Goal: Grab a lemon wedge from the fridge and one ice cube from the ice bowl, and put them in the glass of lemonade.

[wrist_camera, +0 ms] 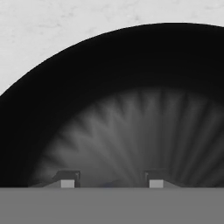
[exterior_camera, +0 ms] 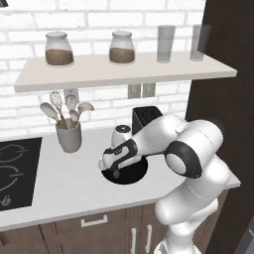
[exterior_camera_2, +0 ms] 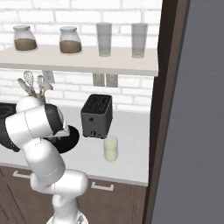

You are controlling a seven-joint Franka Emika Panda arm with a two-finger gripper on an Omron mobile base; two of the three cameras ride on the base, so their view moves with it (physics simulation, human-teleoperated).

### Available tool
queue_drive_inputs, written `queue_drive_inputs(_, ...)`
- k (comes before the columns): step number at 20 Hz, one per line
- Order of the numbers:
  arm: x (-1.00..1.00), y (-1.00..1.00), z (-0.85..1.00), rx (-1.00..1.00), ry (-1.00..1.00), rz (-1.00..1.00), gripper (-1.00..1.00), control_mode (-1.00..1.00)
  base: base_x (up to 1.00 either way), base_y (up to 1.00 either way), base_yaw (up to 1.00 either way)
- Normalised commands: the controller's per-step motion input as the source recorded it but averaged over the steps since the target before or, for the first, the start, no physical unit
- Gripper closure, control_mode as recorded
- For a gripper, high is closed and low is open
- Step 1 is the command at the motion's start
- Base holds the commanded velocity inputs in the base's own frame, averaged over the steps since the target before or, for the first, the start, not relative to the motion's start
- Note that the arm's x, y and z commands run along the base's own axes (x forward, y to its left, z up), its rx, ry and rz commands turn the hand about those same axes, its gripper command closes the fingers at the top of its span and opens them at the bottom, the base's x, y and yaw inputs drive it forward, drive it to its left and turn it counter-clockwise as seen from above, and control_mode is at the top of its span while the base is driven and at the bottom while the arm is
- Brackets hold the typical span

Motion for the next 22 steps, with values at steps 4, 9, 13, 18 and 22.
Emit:
queue_drive_inputs(4,0.00,0.00,0.00,0.00,0.00,0.00,1.00,-1.00,0.00,0.00,0.00)
queue_drive_inputs(9,-0.14,-0.04,0.16,0.00,-0.12,0.00,1.00,-1.00,0.00,0.00,0.00)
queue_drive_inputs(13,-0.59,-0.39,0.98,0.00,-0.38,-0.11,1.00,-1.00,0.00,0.00,0.00)
queue_drive_inputs(18,-0.84,-0.91,1.00,0.00,-0.31,-0.19,1.00,-1.00,0.00,0.00,0.00)
queue_drive_inputs(22,-0.65,-1.00,1.00,0.01,-0.23,-0.26,1.00,-1.00,0.00,0.00,0.00)
